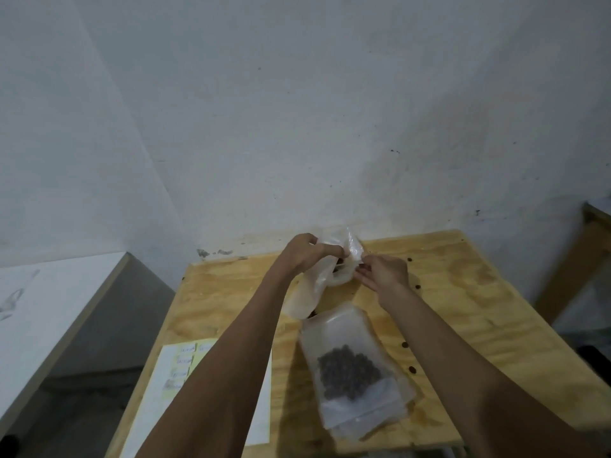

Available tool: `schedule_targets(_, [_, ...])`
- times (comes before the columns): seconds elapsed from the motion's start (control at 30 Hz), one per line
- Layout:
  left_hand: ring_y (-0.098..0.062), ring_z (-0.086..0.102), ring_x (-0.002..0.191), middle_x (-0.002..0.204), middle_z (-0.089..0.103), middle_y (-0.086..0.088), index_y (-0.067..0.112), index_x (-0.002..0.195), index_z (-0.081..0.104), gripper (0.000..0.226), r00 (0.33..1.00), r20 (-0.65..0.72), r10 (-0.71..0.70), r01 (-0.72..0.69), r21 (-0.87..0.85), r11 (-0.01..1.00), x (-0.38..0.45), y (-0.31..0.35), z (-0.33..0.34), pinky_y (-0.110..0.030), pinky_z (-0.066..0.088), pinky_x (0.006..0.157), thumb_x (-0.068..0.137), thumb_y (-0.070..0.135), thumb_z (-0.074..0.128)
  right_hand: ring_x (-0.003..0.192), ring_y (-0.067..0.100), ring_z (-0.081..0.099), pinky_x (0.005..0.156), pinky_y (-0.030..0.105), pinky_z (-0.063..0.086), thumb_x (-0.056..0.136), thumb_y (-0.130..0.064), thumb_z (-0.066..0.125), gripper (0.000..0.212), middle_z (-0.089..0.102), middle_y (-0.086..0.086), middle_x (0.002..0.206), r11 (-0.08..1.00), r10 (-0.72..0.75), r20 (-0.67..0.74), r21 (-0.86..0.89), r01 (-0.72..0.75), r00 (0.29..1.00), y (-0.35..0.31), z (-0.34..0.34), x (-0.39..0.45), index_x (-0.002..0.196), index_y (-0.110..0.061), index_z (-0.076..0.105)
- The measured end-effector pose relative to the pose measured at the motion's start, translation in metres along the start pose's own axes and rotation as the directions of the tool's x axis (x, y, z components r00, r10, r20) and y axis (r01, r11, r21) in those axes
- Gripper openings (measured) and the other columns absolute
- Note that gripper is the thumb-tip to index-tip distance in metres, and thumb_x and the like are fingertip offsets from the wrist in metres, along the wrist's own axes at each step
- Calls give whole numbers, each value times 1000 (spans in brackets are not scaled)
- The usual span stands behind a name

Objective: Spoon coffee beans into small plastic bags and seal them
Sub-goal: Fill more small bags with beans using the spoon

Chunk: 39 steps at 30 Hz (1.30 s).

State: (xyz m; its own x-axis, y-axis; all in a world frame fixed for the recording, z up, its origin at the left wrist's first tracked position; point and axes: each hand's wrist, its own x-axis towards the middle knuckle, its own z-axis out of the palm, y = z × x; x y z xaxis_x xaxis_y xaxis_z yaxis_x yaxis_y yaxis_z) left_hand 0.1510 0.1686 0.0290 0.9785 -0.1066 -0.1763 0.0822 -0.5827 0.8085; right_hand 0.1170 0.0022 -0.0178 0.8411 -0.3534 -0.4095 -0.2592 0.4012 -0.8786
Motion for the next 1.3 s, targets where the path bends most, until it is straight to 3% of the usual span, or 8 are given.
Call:
schedule_targets(0.2, [-19, 52, 80, 88, 50, -2, 9, 83, 59, 48, 1000, 16, -20, 21, -105, 994, 3, -14, -1, -33, 38, 69, 69, 49, 81, 76, 24, 72, 67, 31, 62, 92, 1, 70, 4, 73, 15, 88, 984, -134, 126, -99, 147, 983, 9, 15, 0, 92, 2, 73])
schedule_targets(0.33, [-39, 64, 113, 122, 64, -26, -4, 116, 68, 90, 1000, -14, 21, -23, -205, 978, -3, -20, -5, -49, 52, 93, 55, 60, 84, 77, 25, 76, 73, 36, 64, 93, -2, 69, 8, 75, 14, 89, 958, -217, 93, -168, 230, 972, 11, 16, -3, 99, 0, 75])
schedule_targets(0.43, [-37, 70, 101, 103, 74, -17, 6, 100, 76, 65, 996, -47, 76, -85, -236, 968, -7, -25, -9, -41, 54, 78, 57, 54, 85, 75, 21, 77, 71, 33, 63, 92, -4, 71, 7, 76, 9, 84, 931, -326, 44, -158, 328, 944, 9, 8, -4, 92, -8, 76])
schedule_targets(0.63, [-27, 74, 91, 97, 78, -5, 14, 102, 78, 58, 995, -26, 95, -99, -269, 958, -10, -29, -12, -45, 58, 82, 59, 53, 85, 83, 17, 76, 74, 29, 64, 89, 2, 72, 15, 77, 9, 98, 870, -448, 18, -223, 441, 894, 18, -16, -2, 101, -3, 79])
schedule_targets(0.77, [-25, 73, 89, 95, 77, -4, 14, 98, 78, 53, 992, -24, 124, -125, -291, 949, -13, -22, -7, -37, 54, 73, 60, 51, 85, 82, 16, 76, 74, 28, 63, 90, 0, 72, 15, 77, 8, 97, 887, -415, 34, -206, 413, 909, 23, -18, -3, 103, -3, 78])
schedule_targets(1.07, [-39, 68, 102, 109, 71, -21, 2, 106, 74, 75, 984, -55, 168, -177, -336, 925, -12, -3, 4, -48, 56, 82, 57, 59, 84, 75, 25, 76, 70, 32, 63, 96, -9, 66, 11, 77, 14, 84, 978, -185, 16, -99, 186, 983, 12, -7, -3, 94, -1, 74])
schedule_targets(1.17, [-32, 71, 101, 106, 75, -14, 8, 104, 77, 67, 989, -42, 144, -149, -381, 913, -13, 0, 5, -53, 55, 92, 57, 57, 83, 72, 24, 76, 66, 31, 63, 99, -11, 63, 15, 76, 14, 82, 976, -180, -3, -125, 178, 984, 12, -10, -1, 93, -1, 73])
schedule_targets(1.3, [-32, 70, 102, 107, 76, -12, 7, 104, 78, 58, 994, -29, 104, -104, -495, 863, -13, 0, 5, -43, 53, 82, 65, 50, 83, 71, 25, 75, 58, 27, 61, 96, -7, 63, 13, 76, 16, 81, 984, -119, 5, -129, 119, 993, 7, -11, 1, 97, 2, 73])
